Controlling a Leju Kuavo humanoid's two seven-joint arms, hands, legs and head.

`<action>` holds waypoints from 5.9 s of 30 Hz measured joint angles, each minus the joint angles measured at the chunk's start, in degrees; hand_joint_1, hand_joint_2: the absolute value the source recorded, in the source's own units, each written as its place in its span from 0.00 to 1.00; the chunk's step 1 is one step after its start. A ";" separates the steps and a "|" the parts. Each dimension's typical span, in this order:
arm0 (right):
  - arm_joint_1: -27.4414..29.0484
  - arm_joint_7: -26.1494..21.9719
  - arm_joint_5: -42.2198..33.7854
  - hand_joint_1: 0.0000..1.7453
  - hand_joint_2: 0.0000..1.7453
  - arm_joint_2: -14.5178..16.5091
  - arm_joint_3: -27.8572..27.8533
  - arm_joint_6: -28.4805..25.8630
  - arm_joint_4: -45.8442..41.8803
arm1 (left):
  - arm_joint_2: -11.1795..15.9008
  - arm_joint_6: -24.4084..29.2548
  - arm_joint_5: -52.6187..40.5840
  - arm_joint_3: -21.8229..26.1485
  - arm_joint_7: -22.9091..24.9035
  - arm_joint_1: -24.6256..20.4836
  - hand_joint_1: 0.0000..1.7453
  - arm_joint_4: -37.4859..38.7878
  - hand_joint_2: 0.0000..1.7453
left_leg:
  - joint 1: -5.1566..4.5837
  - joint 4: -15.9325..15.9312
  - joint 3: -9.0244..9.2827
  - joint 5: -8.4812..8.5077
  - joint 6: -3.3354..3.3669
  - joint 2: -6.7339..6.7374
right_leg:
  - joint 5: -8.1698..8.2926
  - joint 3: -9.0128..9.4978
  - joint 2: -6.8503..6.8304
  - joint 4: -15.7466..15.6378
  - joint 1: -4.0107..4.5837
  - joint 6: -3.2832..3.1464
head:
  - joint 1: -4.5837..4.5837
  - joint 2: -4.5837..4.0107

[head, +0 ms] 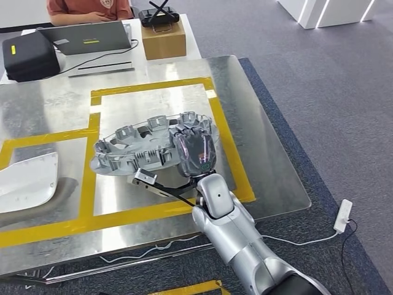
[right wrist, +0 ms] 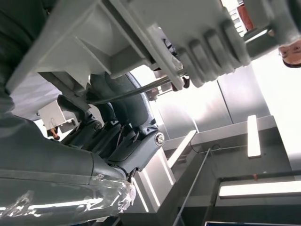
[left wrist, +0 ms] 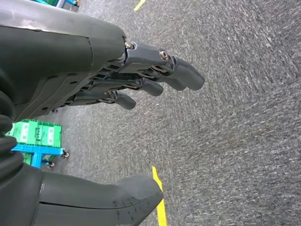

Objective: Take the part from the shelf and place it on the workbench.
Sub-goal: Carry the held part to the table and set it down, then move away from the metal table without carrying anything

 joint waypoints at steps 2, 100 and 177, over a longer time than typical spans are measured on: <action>-0.05 0.01 -0.01 1.00 1.00 0.02 -0.02 0.00 0.23 | 0.01 0.00 0.00 0.02 0.00 0.00 0.00 0.00 1.00 | 0.02 0.00 0.01 0.02 0.02 0.00 | 0.00 -0.01 0.00 0.02 0.02 0.00 | -0.01 0.00; -15.20 17.83 -18.97 0.00 0.00 0.23 29.54 2.22 23.79 | 1.16 -6.02 -7.78 4.64 5.30 -0.26 0.00 0.00 0.00 | 0.07 -0.01 0.10 0.06 0.03 0.02 | -0.06 0.07 0.00 0.09 0.06 0.12 | 0.01 0.00; -10.45 31.14 4.77 0.00 0.00 -8.80 28.20 0.02 2.35 | 1.02 -7.15 -10.21 8.60 6.11 -0.41 0.00 0.00 0.00 | 0.49 7.72 -3.70 -1.45 -1.28 1.16 | 0.04 -0.02 -2.23 0.41 -0.35 -1.44 | -0.43 0.00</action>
